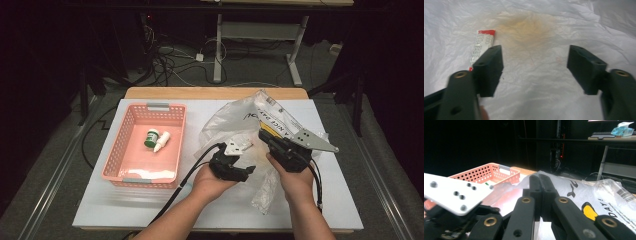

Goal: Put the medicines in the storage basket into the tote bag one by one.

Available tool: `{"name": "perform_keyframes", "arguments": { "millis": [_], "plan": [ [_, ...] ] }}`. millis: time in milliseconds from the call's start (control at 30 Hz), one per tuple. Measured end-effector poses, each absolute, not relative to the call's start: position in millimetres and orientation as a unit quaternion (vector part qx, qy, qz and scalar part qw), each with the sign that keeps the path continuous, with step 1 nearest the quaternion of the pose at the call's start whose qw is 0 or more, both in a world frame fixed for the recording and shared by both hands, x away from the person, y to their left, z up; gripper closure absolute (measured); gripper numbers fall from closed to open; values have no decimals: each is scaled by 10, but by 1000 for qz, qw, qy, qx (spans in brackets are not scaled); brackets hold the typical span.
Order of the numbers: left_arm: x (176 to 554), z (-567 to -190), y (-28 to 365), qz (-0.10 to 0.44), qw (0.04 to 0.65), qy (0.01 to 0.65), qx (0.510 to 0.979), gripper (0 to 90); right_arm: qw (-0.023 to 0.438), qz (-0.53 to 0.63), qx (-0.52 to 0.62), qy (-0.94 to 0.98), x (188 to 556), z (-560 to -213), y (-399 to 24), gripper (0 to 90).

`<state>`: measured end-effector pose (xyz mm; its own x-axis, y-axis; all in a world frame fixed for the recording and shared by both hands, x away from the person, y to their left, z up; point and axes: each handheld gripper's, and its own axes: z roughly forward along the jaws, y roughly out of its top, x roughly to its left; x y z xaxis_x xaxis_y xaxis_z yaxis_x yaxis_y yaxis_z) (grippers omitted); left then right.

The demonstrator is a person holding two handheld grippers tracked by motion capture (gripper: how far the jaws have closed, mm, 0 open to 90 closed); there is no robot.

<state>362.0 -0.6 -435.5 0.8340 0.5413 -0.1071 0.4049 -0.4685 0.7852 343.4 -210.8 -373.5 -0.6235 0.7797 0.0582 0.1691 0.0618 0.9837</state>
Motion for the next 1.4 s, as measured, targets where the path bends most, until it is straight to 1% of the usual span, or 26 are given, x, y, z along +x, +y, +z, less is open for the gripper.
{"name": "perform_keyframes", "arguments": {
  "millis": [133, 200, 433, 733, 900, 1000, 1067, 1167, 1400],
  "plan": [
    [3487, -4346, 72, 72, 446, 270, 851, 151, 258, 590, 350, 680, 3428, -3732, -2105, 900],
    [3426, -4343, 114, 72, 449, 266, 850, 137, 259, 590, 350, 680, 3427, -3731, -2103, 900],
    [3297, -4326, 239, 58, 450, 269, 850, 0, 260, 590, 349, 680, 3421, -3724, -2102, 900],
    [3122, -4240, 459, 65, 458, 260, 848, 0, 263, 591, 346, 680, 3415, -3712, -2116, 900],
    [3016, -4177, 598, 64, 451, 261, 851, 0, 262, 591, 349, 679, 3412, -3710, -2120, 900],
    [2957, -4130, 693, 75, 450, 260, 851, 0, 262, 592, 350, 677, 3410, -3706, -2121, 900],
    [2948, -4104, 758, 73, 451, 263, 850, 0, 262, 592, 350, 677, 3409, -3705, -2122, 900],
    [2956, -4081, 855, 87, 443, 272, 850, 0, 262, 591, 350, 678, 3411, -3710, -2122, 900],
    [3001, -4033, 1118, 96, 445, 292, 841, 0, 262, 590, 351, 679, 3414, -3717, -2126, 900]
  ]
}}
